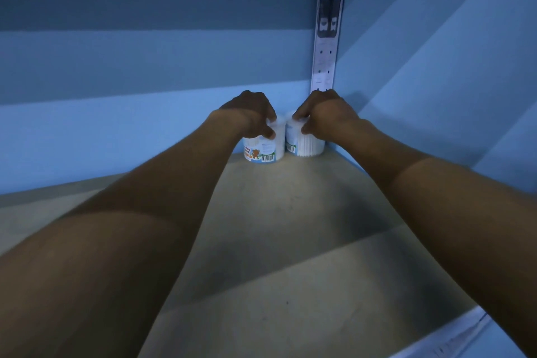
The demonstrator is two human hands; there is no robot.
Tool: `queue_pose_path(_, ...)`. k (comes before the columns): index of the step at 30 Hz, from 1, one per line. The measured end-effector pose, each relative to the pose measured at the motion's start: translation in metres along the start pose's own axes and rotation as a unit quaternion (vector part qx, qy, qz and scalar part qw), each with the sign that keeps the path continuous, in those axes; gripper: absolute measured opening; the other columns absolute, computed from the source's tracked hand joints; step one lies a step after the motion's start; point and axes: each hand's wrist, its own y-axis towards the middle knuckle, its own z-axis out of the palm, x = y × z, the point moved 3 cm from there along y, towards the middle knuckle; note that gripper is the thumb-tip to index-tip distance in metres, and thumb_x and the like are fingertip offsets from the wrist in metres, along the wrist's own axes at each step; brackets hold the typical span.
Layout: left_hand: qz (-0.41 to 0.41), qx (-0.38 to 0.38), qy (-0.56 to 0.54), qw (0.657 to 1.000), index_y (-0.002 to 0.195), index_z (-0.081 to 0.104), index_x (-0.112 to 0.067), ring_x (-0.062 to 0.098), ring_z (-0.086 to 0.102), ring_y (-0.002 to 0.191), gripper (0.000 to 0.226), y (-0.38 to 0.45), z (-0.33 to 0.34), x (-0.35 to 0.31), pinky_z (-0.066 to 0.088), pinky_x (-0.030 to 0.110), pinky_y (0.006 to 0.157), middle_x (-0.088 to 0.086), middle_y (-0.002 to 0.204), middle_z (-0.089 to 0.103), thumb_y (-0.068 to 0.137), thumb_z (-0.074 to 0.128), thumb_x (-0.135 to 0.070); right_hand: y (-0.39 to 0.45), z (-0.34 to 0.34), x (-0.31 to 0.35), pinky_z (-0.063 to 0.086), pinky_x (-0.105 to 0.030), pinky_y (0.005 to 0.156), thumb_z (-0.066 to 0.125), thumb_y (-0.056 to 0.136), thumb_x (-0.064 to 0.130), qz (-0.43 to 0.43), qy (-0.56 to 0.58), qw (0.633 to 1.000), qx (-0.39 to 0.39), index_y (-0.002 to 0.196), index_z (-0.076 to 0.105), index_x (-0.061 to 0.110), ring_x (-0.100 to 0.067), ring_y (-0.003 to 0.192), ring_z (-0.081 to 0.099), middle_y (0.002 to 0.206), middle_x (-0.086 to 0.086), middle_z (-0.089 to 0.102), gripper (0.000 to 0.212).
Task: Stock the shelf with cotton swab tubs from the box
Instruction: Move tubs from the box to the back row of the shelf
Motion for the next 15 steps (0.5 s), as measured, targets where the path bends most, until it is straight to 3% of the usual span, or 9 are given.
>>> queue_pose_path(7, -0.004, 0.000, -0.014, 1.000, 0.128, 0.063, -0.026, 0.020, 0.055, 0.121, 0.050, -0.001, 0.003, 0.002, 0.044, 0.029, 0.096, -0.002, 0.135, 0.058, 0.081, 0.078, -0.034, 0.001, 0.003, -0.003, 0.044, -0.025, 0.093, 0.080, 0.079, 0.012, 0.004, 0.009, 1.000, 0.003, 0.113, 0.071, 0.027, -0.022, 0.115, 0.059, 0.129, -0.005, 0.060, 0.038)
queue_pose_path(9, -0.008, 0.010, -0.021, 1.000, 0.134, 0.059, -0.028, 0.019, 0.051, 0.127, 0.053, -0.004, 0.002, 0.005, 0.040, 0.028, 0.098, -0.003, 0.141, 0.053, 0.083, 0.075, -0.037, -0.001, 0.002, 0.001, 0.045, -0.028, 0.097, 0.080, 0.080, 0.013, -0.003, 0.005, 1.000, 0.031, 0.118, 0.068, 0.023, -0.022, 0.119, 0.056, 0.130, -0.005, 0.057, 0.041)
queue_pose_path(15, -0.011, 0.091, 0.036, 0.995, 0.153, 0.028, -0.033, 0.020, 0.029, 0.145, 0.086, -0.021, 0.002, 0.006, 0.027, 0.034, 0.115, -0.004, 0.160, 0.027, 0.081, 0.069, -0.056, -0.012, -0.007, 0.001, 0.040, -0.030, 0.101, 0.084, 0.078, 0.017, -0.024, 0.027, 0.997, 0.068, 0.133, 0.057, 0.021, -0.024, 0.130, 0.047, 0.142, -0.009, 0.049, 0.062)
